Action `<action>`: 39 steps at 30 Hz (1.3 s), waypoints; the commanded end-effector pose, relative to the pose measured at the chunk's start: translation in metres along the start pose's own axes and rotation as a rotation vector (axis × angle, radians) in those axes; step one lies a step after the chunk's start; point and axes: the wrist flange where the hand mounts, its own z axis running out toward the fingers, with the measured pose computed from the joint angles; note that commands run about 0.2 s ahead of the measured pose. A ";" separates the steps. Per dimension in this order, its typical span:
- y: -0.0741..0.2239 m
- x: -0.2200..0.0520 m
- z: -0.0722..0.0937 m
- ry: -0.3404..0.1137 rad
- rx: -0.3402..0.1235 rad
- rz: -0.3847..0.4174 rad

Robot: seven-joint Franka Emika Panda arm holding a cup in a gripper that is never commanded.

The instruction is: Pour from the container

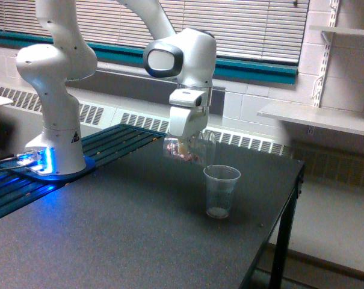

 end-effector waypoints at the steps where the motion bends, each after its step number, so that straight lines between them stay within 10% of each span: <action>1: -0.007 0.002 -0.001 -0.007 -0.024 -0.020; 39: -0.013 0.013 -0.003 -0.034 -0.150 -0.146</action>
